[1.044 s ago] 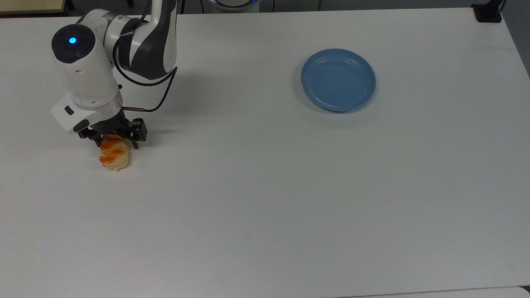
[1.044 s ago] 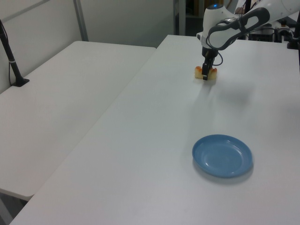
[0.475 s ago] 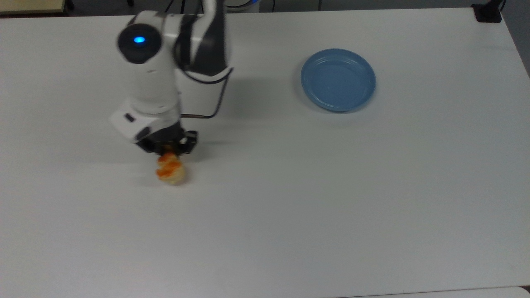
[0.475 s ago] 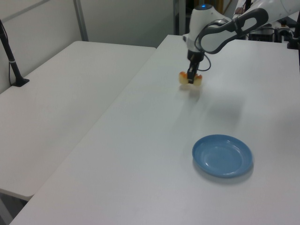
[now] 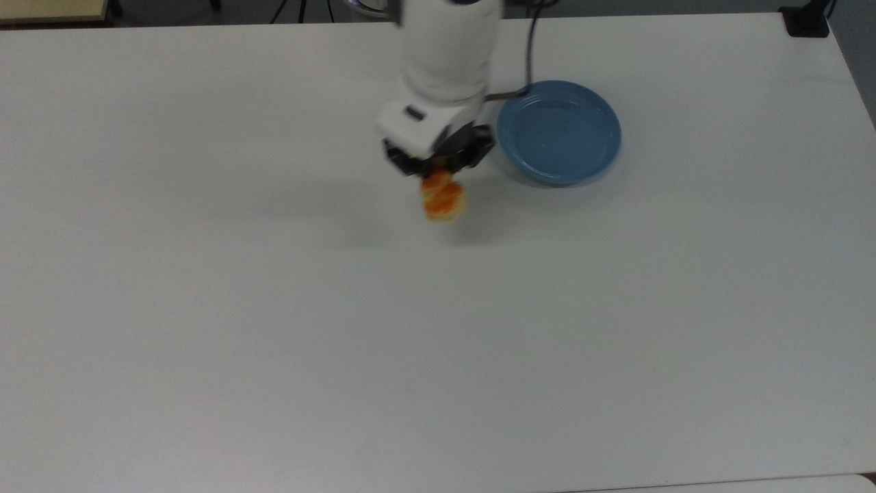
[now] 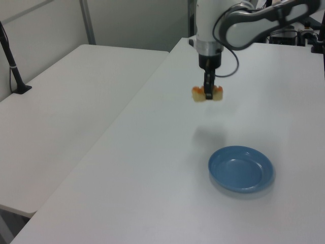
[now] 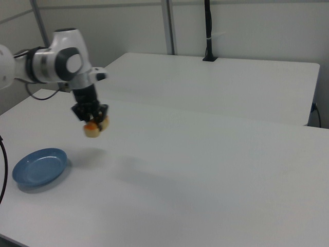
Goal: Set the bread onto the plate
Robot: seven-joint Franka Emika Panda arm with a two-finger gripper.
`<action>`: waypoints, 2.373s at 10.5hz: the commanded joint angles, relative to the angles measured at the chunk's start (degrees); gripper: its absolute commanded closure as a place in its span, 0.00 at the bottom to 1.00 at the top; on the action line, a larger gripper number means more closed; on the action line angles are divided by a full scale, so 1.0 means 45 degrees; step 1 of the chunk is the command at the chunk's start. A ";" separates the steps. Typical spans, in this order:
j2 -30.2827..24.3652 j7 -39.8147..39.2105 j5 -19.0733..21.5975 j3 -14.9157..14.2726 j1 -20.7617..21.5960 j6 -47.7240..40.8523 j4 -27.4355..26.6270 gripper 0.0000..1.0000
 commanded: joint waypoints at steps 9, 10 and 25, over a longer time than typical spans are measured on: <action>-0.0359 0.8266 -0.1300 0.1711 0.3594 0.1305 -0.3645 0.67; -0.0298 0.8817 -0.1552 0.1711 0.3692 0.1576 -0.3683 0.62; -0.1174 0.1448 -0.1496 0.1516 -0.1632 -0.1973 0.0242 0.00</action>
